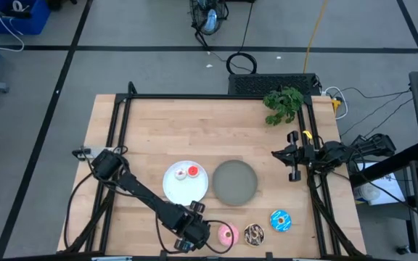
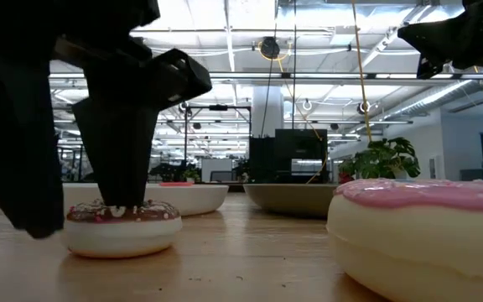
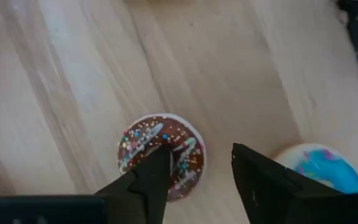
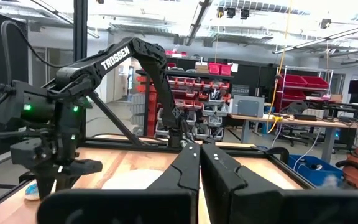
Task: Pick & Place donuts
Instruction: Put the small brown donut on the white plate
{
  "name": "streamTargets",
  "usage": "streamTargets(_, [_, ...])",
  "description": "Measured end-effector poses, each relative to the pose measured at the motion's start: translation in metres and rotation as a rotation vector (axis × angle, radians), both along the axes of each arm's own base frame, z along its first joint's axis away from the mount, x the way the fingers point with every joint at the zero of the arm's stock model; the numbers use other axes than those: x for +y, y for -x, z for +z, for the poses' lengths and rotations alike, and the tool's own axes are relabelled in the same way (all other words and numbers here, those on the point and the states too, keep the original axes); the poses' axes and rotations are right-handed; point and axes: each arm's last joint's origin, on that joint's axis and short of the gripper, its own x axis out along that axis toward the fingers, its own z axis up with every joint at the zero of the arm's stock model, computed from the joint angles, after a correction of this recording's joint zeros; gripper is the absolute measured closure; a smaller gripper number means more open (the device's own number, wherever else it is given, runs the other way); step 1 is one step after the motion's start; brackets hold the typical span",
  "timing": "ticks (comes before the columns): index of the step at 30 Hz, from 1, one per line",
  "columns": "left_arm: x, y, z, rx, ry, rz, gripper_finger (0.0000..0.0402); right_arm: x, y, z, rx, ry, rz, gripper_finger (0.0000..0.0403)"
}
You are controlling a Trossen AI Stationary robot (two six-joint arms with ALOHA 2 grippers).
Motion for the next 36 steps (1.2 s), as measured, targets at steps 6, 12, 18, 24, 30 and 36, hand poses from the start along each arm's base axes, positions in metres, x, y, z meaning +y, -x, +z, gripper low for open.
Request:
streamTargets(6, [0.001,-0.001,-0.002,-0.009,-0.031,0.003,0.0235,0.0,0.0,0.0,0.0,0.001,0.0,0.0399])
streamTargets(12, [-0.001,-0.003,-0.016,0.011,-0.041,-0.01,0.0214,0.0,0.0,0.0,-0.001,0.0,0.0,0.0399])
streamTargets(18, [-0.001,-0.004,-0.019,0.033,-0.011,-0.009,0.0212,0.0,0.0,0.0,-0.001,0.0,0.0,0.0399])
streamTargets(24, [-0.003,-0.003,-0.02,0.032,-0.019,-0.042,0.029,0.0,0.0,0.0,-0.001,-0.002,0.001,0.0399])
streamTargets(30, [-0.002,-0.001,-0.012,0.03,-0.004,-0.062,0.0387,0.0,0.0,0.0,-0.001,-0.002,0.0,0.0399])
streamTargets(36, [0.002,0.004,0.046,-0.087,-0.049,-0.076,0.0383,0.0,0.0,0.0,-0.001,-0.002,0.001,0.0399])
